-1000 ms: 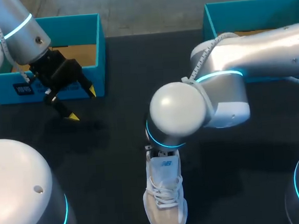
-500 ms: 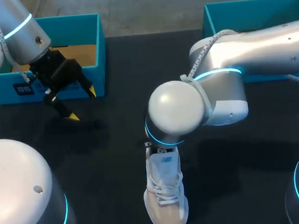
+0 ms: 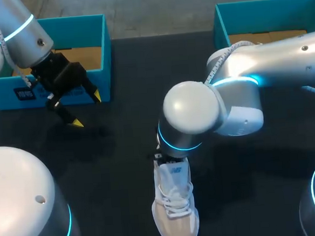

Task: Take the shoe out of the shoebox, open the shoe tongue, remove and reinsert the insole, then place the shoe into the shoebox

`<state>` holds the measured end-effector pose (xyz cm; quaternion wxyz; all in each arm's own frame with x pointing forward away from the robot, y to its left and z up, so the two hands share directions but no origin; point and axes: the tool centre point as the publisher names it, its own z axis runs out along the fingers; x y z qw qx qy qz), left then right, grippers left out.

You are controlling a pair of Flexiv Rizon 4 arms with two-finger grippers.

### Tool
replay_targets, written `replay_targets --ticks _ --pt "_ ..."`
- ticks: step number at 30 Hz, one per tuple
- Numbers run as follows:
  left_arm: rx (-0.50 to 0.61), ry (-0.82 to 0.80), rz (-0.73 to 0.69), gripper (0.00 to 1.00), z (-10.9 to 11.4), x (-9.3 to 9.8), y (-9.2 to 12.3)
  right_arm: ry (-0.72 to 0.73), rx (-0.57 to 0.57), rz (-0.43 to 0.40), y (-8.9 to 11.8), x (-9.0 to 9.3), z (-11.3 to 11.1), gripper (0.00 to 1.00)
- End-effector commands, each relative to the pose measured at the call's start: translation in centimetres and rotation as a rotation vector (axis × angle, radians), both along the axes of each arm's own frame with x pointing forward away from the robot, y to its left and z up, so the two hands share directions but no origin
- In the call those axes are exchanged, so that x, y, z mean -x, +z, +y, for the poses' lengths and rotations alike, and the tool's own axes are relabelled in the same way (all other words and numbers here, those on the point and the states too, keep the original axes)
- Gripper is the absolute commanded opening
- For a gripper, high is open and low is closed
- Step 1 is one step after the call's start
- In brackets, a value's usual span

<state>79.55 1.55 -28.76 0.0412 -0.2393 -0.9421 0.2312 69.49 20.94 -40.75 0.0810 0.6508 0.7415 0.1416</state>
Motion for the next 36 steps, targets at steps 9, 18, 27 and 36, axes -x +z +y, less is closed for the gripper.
replay_targets --ticks 9,18,27,36 --pt "-0.003 0.0 -0.001 1.0 0.0 0.0 0.0 -0.138 0.0 -0.003 2.2 4.0 0.4 0.0" --pt "-0.003 0.0 -0.001 1.0 0.0 0.0 0.0 -0.133 0.043 0.075 4.1 4.1 0.7 0.0" --pt "-0.003 0.0 -0.001 1.0 0.0 0.0 0.0 -0.145 0.057 0.145 3.1 5.0 -0.3 0.0" --pt "-0.003 0.0 -0.001 1.0 0.0 0.0 0.0 -0.159 0.067 0.204 3.5 6.1 -0.7 0.2"
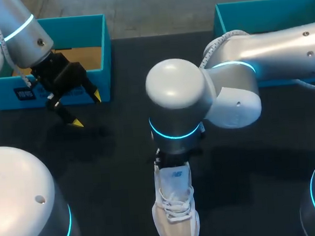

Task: Take the shoe out of the shoebox, open the shoe tongue, remove and reinsert the insole, then place the shoe into the shoebox

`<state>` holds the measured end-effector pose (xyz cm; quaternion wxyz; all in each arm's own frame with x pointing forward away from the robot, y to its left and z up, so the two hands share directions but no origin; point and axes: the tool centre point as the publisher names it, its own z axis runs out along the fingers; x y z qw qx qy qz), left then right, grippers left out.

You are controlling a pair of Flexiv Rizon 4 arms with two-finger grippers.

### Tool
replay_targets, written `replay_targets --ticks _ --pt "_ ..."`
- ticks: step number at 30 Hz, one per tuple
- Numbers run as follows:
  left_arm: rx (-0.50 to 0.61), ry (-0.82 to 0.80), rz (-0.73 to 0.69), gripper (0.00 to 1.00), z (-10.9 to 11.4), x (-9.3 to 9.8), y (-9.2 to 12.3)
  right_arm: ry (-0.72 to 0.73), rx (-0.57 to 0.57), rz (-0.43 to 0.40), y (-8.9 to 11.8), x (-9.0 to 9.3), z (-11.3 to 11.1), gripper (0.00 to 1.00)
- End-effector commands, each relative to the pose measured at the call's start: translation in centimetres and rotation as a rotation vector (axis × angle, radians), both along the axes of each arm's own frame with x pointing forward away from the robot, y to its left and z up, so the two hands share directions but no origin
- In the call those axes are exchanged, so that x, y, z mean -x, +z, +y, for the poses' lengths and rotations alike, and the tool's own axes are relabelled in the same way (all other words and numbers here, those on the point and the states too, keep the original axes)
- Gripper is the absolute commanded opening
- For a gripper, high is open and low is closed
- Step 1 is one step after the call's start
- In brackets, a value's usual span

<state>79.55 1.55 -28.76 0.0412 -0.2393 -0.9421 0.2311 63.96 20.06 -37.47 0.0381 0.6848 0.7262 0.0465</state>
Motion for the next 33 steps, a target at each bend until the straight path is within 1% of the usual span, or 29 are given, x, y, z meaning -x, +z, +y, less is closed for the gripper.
replay_targets --ticks 1,2,4,6,9,14,17,19,21,22,24,33 --pt "-0.003 0.0 -0.001 1.0 0.0 0.0 0.0 -0.085 0.003 0.012 0.4 0.6 0.2 0.22" --pt "-0.003 0.0 -0.001 1.0 0.0 0.0 0.0 -0.084 0.004 0.02 0.6 0.6 0.2 0.24" --pt "-0.003 0.0 -0.001 1.0 0.0 0.0 0.0 -0.085 0.014 0.034 1.0 0.7 0.4 0.31" --pt "-0.003 0.0 -0.001 1.0 0.0 0.0 0.0 -0.087 0.018 0.045 1.2 1.0 0.6 0.36" --pt "-0.003 0.0 -0.001 1.0 0.0 0.0 0.0 -0.089 0.012 0.07 1.3 1.3 0.8 0.4" --pt "-0.003 0.0 -0.001 1.0 0.0 0.0 0.0 -0.09 0.011 0.081 1.1 1.8 1.1 0.45" --pt "-0.003 0.0 -0.001 1.0 0.0 0.0 0.0 -0.094 0.013 0.088 1.1 2.1 1.2 0.5" --pt "-0.003 0.0 -0.001 1.0 0.0 0.0 0.0 -0.098 0.015 0.093 1.1 2.2 1.2 0.72" --pt "-0.003 0.0 -0.001 1.0 0.0 0.0 0.0 -0.102 0.019 0.097 1.1 2.3 1.3 0.84" --pt "-0.003 0.0 -0.001 1.0 0.0 0.0 0.0 -0.104 0.02 0.097 1.1 2.4 1.3 0.92" --pt "-0.003 0.0 -0.001 1.0 0.0 0.0 0.0 -0.108 0.024 0.097 1.3 2.6 1.4 1.0" --pt "-0.003 0.0 -0.001 1.0 0.0 0.0 0.0 -0.136 0.047 0.099 1.9 3.1 1.8 1.0"
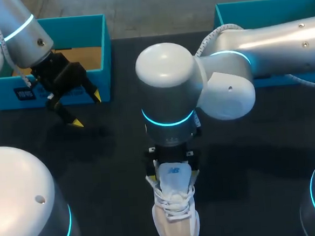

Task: Take the shoe out of the shoebox, open the shoe tongue, remove and reinsert the insole, then place the shoe into the shoebox

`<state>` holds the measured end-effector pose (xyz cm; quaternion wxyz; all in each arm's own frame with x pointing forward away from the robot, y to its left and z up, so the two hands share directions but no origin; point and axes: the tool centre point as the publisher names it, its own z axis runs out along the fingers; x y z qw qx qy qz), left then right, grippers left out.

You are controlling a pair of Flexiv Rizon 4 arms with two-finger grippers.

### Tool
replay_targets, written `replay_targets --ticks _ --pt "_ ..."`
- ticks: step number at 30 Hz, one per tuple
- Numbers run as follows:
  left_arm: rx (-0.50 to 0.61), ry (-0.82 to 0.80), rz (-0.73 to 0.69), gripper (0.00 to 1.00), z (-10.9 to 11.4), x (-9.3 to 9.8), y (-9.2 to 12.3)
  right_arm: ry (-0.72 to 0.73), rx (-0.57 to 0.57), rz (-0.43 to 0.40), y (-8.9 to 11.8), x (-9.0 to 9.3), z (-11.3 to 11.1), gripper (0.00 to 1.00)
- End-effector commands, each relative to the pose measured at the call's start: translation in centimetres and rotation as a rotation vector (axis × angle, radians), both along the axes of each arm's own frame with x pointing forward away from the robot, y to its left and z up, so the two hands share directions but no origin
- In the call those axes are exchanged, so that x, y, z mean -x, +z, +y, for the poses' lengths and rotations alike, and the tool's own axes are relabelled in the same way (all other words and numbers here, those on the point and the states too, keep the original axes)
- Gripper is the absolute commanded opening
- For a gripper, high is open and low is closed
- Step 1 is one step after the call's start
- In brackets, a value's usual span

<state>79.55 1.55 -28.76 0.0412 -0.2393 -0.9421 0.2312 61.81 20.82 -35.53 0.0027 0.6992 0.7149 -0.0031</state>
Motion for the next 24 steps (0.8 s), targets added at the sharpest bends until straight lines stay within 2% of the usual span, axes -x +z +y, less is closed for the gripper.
replay_targets --ticks 1,10,15,20,24 --pt "-0.003 0.0 -0.001 1.0 0.0 0.0 0.0 -0.099 0.034 -0.021 0.0 1.0 1.1 1.0" --pt "-0.003 0.0 -0.001 1.0 0.0 0.0 0.0 -0.101 0.057 -0.044 0.3 1.1 1.4 1.0" --pt "-0.003 0.0 -0.001 1.0 0.0 0.0 0.0 -0.11 0.064 -0.039 0.1 0.5 0.6 1.0" --pt "-0.003 0.0 -0.001 1.0 0.0 0.0 0.0 -0.128 0.049 -0.026 -0.5 0.7 0.0 1.0" --pt "-0.003 0.0 -0.001 1.0 0.0 0.0 0.0 -0.113 0.058 -0.036 0.2 0.7 0.5 1.0"
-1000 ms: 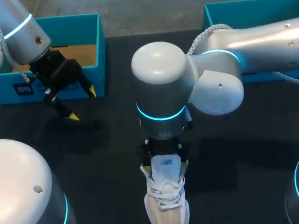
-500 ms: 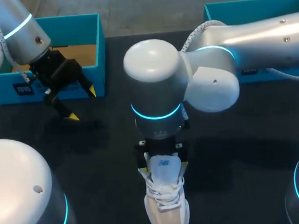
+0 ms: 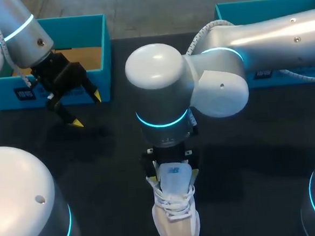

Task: Take the shoe out of the shoebox, open the shoe tongue, remove and reinsert the insole, then place the shoe into the shoebox

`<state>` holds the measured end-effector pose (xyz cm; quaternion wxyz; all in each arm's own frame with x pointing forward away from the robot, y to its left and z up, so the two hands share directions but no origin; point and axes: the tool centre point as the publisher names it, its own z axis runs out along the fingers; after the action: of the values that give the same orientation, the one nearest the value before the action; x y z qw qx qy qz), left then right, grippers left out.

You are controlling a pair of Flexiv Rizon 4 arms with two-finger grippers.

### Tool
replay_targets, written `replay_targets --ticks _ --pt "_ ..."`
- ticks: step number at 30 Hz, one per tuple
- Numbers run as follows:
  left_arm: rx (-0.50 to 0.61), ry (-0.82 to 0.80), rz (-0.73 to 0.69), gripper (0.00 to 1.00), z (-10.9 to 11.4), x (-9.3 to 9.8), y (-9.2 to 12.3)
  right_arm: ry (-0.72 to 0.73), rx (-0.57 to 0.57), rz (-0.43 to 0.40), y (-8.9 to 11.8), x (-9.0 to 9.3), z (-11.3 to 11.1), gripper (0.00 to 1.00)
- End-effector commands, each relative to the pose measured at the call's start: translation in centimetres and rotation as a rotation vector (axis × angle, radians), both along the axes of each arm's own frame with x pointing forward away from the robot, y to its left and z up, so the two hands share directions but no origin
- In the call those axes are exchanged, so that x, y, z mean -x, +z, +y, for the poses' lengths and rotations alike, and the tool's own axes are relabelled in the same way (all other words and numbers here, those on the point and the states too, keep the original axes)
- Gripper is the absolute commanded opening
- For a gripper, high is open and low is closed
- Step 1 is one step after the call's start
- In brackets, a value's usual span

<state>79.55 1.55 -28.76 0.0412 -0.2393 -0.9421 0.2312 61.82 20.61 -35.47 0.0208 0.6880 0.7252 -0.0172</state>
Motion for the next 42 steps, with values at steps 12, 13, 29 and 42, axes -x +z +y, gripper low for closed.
replay_targets --ticks 12,13,29,42 --pt "-0.003 0.0 -0.001 1.0 0.0 0.0 0.0 -0.157 0.052 -0.043 1.9 1.7 0.7 1.0" --pt "-0.003 0.0 -0.001 1.0 0.0 0.0 0.0 -0.159 0.052 -0.042 1.9 1.8 0.7 1.0" --pt "-0.003 0.0 -0.001 1.0 0.0 0.0 0.0 -0.207 0.05 -0.063 2.5 2.5 0.0 1.0" --pt "-0.003 0.0 -0.001 1.0 0.0 0.0 0.0 -0.217 0.079 -0.071 4.3 3.1 0.4 1.0"
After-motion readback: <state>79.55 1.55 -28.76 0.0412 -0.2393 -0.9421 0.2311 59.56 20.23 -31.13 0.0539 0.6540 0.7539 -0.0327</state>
